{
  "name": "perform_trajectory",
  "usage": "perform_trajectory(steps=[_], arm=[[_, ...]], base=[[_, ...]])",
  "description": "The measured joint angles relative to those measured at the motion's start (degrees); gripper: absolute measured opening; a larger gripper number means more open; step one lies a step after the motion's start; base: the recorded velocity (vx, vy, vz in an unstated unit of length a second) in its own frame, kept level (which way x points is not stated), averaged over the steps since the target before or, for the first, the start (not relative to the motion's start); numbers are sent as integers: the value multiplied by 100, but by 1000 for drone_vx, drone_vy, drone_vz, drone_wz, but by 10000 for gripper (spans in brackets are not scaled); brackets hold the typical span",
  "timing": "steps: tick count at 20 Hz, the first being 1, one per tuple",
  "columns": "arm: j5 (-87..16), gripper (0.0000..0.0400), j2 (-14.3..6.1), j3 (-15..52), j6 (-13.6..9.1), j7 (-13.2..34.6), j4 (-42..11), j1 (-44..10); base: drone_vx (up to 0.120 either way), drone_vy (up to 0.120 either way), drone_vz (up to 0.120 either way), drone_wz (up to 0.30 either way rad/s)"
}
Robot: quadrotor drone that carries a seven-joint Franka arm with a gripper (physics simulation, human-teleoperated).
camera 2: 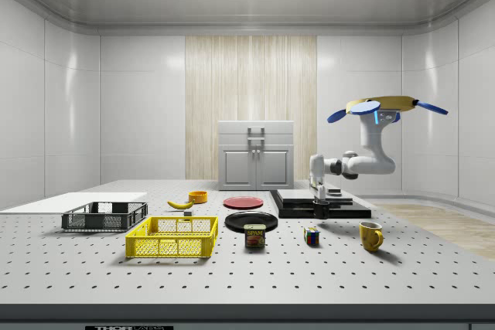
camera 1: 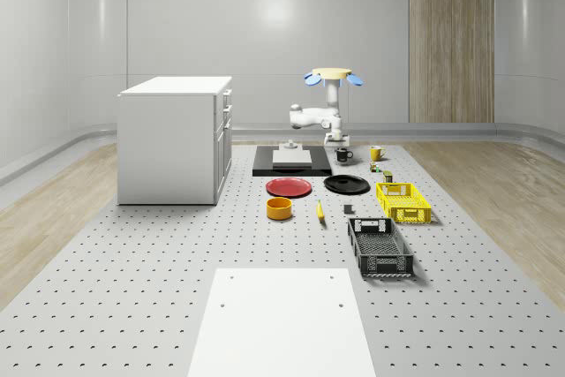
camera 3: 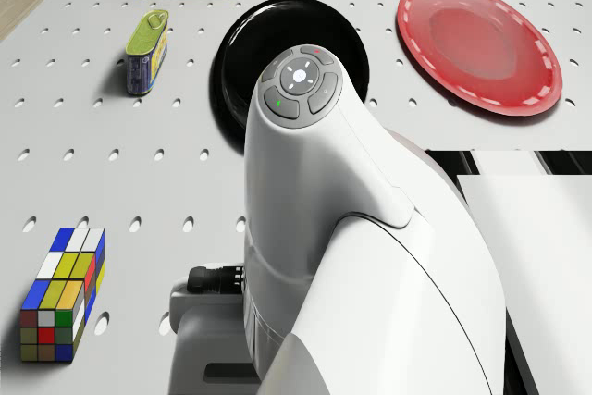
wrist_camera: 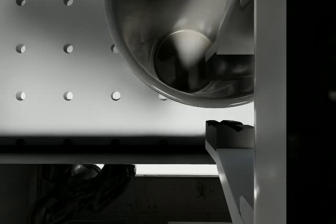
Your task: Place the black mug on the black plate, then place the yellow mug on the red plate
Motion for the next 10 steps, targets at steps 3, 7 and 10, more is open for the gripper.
perform_trajectory(steps=[3,7,10], arm=[[28,110,-57,10,51,4,1,-4],[60,110,-130,19,117,8,2,-8],[81,110,-180,24,163,10,2,-10]], base=[[120,0,120,0],[120,0,70,0],[120,0,67,0]])
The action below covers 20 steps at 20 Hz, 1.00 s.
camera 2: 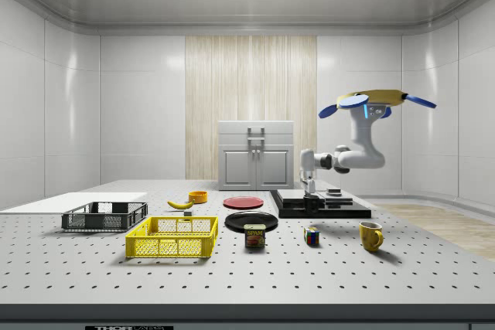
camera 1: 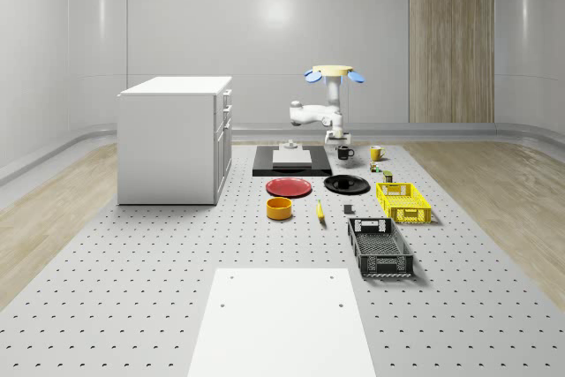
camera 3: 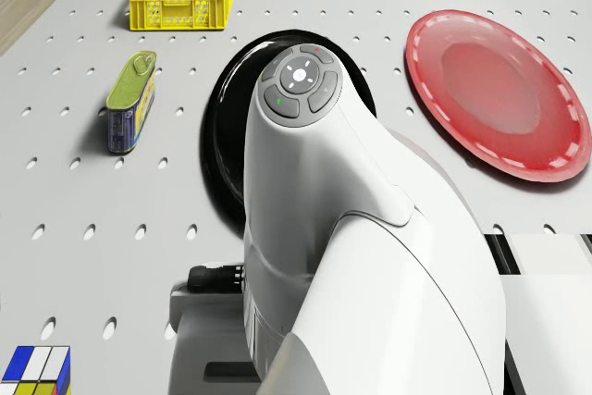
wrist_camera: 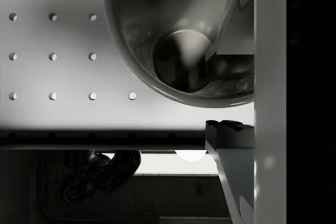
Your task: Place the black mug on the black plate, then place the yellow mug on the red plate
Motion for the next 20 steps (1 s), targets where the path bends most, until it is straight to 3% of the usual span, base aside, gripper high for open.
perform_trajectory(steps=[16,20], arm=[[88,110,-222,18,205,9,2,-11],[105,110,-265,21,245,11,2,-13]], base=[[120,0,2,0],[120,-110,0,0]])
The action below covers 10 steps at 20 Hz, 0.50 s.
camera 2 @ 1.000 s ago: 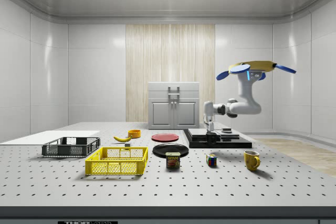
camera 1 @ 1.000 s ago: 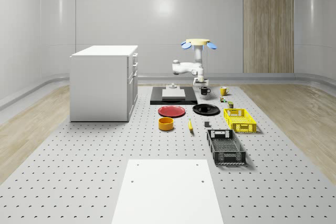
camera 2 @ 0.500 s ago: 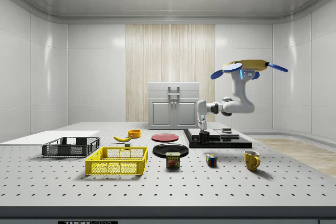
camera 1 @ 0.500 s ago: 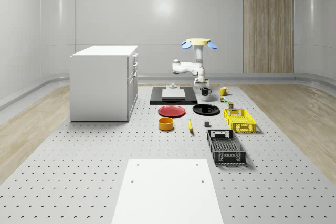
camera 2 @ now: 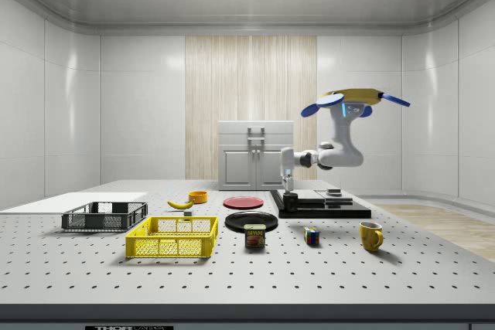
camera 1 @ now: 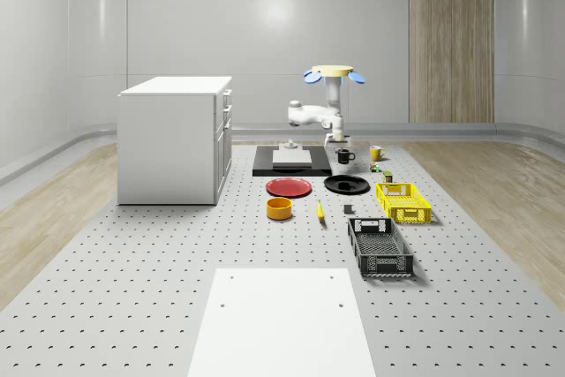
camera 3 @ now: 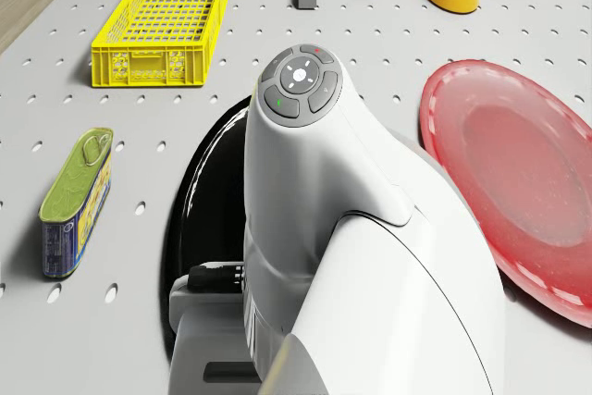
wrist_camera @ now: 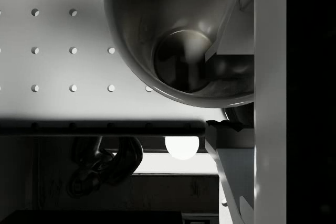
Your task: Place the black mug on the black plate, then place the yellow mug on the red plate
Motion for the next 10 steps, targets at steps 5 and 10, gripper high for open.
perform_trajectory(steps=[5,10], arm=[[19,110,-48,4,44,2,0,-2],[35,110,-90,7,83,3,1,-4]], base=[[120,0,0,0],[120,0,0,0]])
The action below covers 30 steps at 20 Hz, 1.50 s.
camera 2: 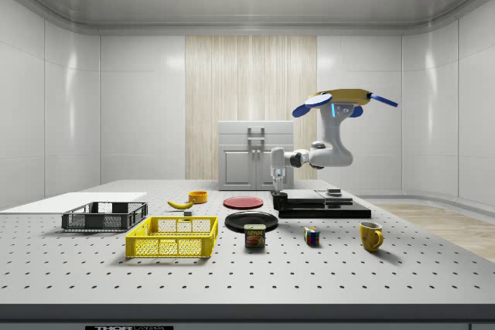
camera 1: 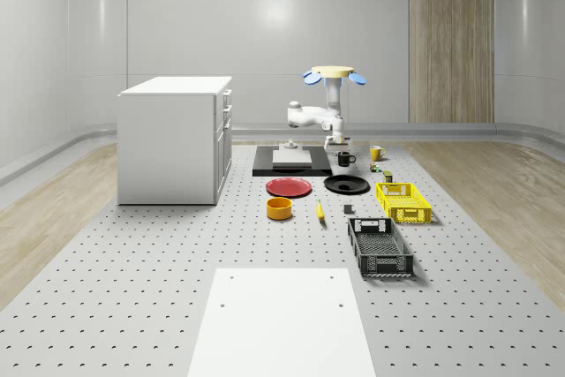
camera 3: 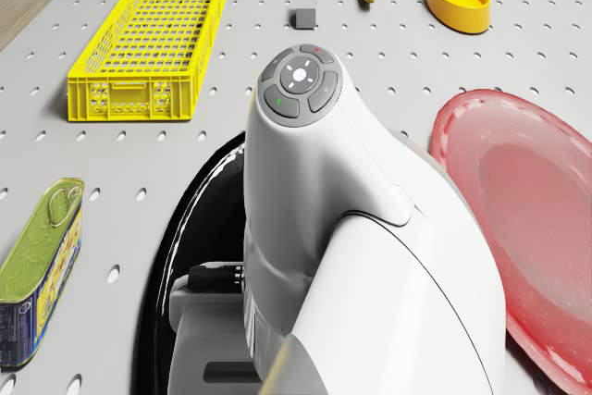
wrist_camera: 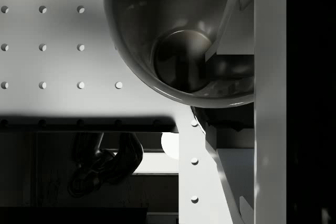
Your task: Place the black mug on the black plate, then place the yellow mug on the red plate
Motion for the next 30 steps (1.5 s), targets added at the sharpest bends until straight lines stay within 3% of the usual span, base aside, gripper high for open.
perform_trajectory(steps=[25,30], arm=[[29,110,-132,-15,130,4,2,-7],[-253,110,-150,-320,247,14,25,-34]], base=[[120,0,0,0],[8,0,0,0]])
